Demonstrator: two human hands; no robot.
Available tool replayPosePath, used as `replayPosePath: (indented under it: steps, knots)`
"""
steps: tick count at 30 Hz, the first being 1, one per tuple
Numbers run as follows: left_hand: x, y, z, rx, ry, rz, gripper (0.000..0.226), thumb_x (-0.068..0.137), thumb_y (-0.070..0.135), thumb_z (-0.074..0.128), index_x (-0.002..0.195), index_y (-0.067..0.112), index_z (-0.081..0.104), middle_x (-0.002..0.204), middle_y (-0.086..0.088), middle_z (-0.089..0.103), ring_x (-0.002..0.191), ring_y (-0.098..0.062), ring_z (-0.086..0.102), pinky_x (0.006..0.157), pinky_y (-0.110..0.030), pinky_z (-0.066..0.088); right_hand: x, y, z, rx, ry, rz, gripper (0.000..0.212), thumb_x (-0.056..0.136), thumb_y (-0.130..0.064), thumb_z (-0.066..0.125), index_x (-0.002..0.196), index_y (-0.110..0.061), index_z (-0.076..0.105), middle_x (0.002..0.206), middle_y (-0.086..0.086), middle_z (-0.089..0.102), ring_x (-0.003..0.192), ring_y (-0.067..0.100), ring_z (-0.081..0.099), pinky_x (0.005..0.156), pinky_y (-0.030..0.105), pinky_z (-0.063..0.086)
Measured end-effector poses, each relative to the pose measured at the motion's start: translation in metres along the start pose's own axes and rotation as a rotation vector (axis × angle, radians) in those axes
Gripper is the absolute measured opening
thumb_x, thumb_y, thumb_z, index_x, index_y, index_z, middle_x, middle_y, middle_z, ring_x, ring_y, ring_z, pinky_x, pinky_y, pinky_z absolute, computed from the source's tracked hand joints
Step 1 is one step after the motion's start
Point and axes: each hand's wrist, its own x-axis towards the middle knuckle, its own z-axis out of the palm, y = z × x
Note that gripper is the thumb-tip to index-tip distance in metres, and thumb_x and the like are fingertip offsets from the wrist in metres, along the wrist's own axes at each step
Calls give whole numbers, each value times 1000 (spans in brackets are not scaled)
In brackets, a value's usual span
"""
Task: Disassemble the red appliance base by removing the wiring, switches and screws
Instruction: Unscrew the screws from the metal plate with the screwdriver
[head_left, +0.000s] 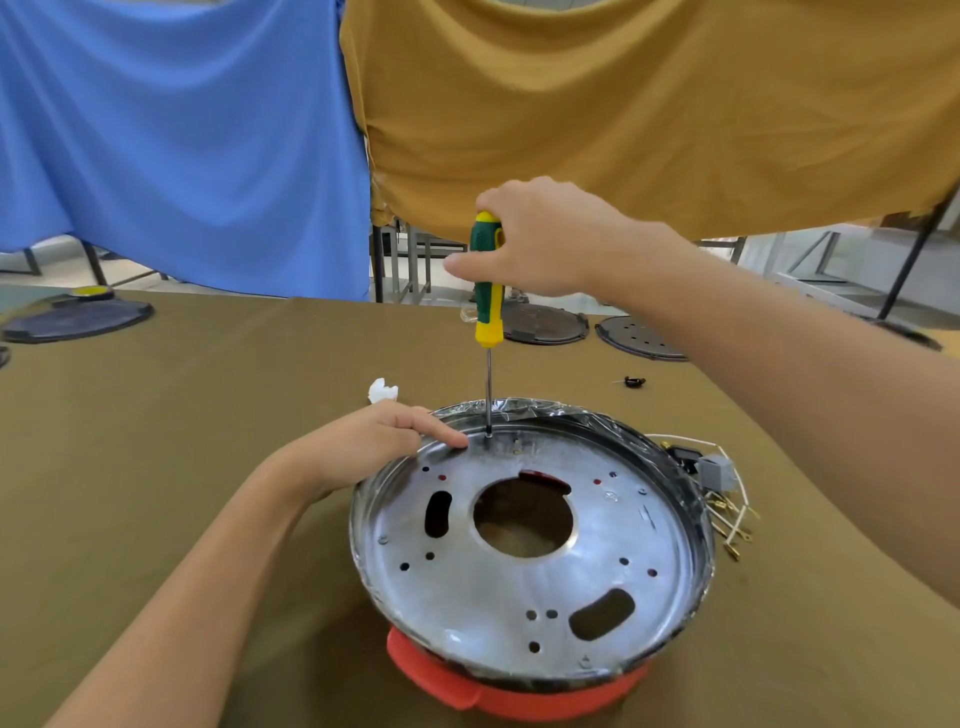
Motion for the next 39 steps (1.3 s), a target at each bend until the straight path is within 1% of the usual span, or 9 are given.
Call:
replayPosePath:
  steps: [10,17,20,22,25,30,33,36,39]
  knots:
    - [0,5,-1,14,-34,-21,49,97,0,46,108,37,75,111,16,63,109,-7,61,106,-34,45,16,-7,-27,-172,-321,6,47,83,-54,69,76,-11,51,63,4,51,52,23,41,53,30,33]
    - [0,3,1,7,-18,-21,56,92,-8,42,108,33,76,98,26,66,100,2,62,99,-23,49,14,-7,-35,55,-489,-115,20,87,-18,74,101,-22,60,101,5,62,81,21,59,66,31,50]
    - [0,2,1,-4,-26,-14,55,93,-5,43,107,36,76,111,18,64,101,6,61,92,-12,47,11,-15,-35,4,-493,15,36,88,-50,68,102,-19,59,96,6,64,79,22,65,67,33,57]
    - [0,1,1,10,-34,2,55,93,-5,43,108,37,75,116,24,60,101,19,54,86,-2,42,10,-22,-30,-273,-419,109,54,93,-68,45,89,-16,55,82,5,60,69,20,60,59,33,47]
    - [1,0,1,14,-27,11,57,93,-5,41,107,39,75,123,24,59,107,19,52,91,-4,41,14,-30,-19,-418,-274,64,48,103,-50,40,71,-15,45,72,-1,46,59,15,42,53,30,30]
    - [2,-3,1,-34,-12,24,56,92,-8,40,107,33,77,118,18,61,93,23,54,73,4,39,12,-26,-38,-224,-471,-64,6,97,-22,55,99,-17,57,88,0,56,69,19,48,59,29,38]
    - [4,-5,2,-35,-14,36,57,92,-9,40,107,32,77,119,24,58,88,32,48,68,8,34,4,-26,-38,-176,-456,-56,25,85,1,44,92,-18,60,87,0,59,62,14,46,52,26,34]
    - [6,-7,1,-41,-14,47,57,91,-8,41,106,35,77,120,25,57,87,35,45,67,10,32,2,-27,-30,-128,-416,-10,17,91,-20,60,108,-15,59,98,-1,54,76,17,52,63,29,40]
    - [6,-8,1,-20,-20,45,57,92,-5,42,105,40,76,117,30,54,87,37,43,66,11,30,2,-31,-15,-387,-345,147,44,102,-50,43,81,-12,52,80,0,46,65,18,45,67,35,41]
